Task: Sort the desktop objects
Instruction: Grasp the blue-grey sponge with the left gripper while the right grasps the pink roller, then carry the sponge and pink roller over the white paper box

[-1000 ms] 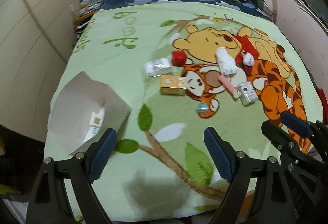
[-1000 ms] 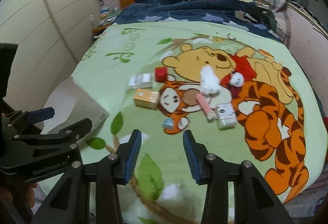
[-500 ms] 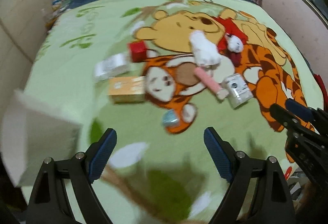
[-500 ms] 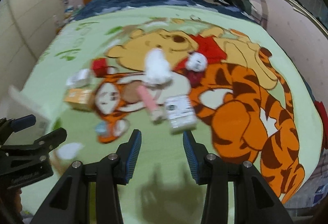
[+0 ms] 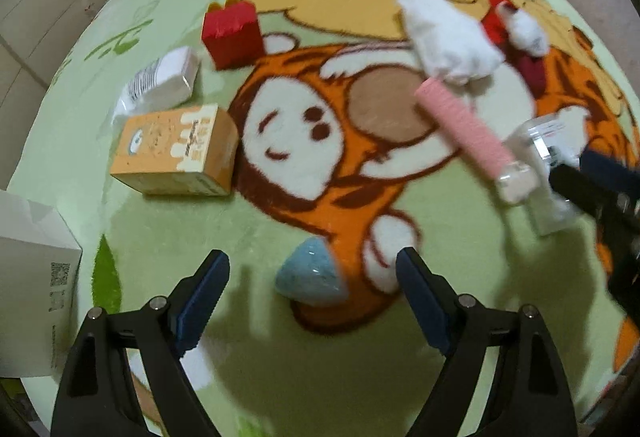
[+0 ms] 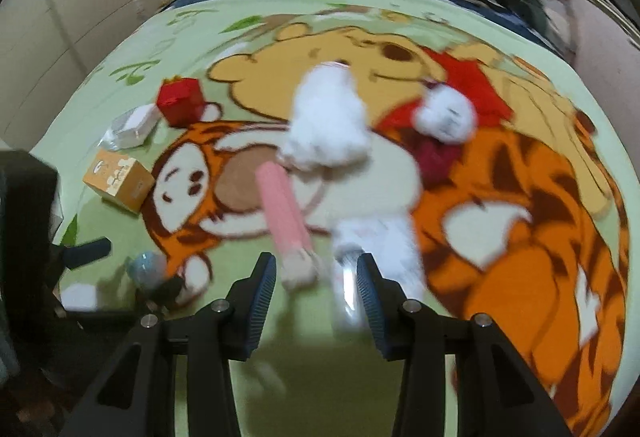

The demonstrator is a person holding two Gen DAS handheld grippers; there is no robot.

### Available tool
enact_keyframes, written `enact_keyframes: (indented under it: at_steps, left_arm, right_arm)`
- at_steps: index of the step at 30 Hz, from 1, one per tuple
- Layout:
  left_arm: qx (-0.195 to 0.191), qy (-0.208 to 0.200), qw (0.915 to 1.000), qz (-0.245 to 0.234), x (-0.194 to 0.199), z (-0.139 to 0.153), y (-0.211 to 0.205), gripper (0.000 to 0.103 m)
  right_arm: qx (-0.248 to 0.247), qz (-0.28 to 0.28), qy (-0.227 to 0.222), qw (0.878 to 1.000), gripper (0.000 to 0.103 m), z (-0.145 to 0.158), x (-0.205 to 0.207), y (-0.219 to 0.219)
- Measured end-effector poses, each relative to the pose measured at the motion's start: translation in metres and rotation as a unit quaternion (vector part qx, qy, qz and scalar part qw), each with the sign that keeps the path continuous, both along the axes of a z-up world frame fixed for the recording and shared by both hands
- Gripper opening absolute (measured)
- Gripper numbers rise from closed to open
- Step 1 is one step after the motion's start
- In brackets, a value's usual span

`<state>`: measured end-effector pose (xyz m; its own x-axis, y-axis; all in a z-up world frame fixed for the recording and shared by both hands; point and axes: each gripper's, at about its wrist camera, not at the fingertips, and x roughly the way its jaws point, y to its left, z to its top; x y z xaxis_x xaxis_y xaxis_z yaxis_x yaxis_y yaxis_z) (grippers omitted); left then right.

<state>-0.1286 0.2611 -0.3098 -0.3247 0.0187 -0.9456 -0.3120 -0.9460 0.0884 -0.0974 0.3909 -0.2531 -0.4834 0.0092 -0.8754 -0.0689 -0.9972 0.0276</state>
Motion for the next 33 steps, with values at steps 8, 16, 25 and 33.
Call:
enact_keyframes:
  at_steps: [8, 16, 25, 33]
  left_arm:
    - [0.015, -0.016, 0.9996, 0.015, -0.005, -0.028, -0.008, 0.082]
    - [0.012, -0.014, 0.9997, 0.017, -0.006, -0.039, -0.004, 0.082]
    - [0.017, 0.004, 0.9998, -0.013, 0.008, -0.031, 0.003, 0.039]
    - [0.029, 0.006, 0.9995, -0.010, 0.023, -0.004, -0.012, 0.039]
  right_arm:
    - [0.023, 0.056, -0.049, 0.997, 0.043, -0.036, -0.051, -0.029]
    - [0.064, 0.054, -0.085, 0.993, 0.043, -0.063, -0.066, -0.034]
    - [0.009, 0.040, -0.077, 0.996, 0.025, -0.057, -0.057, -0.024]
    - [-0.018, 0.023, -0.052, 0.998, 0.025, -0.024, -0.015, -0.024]
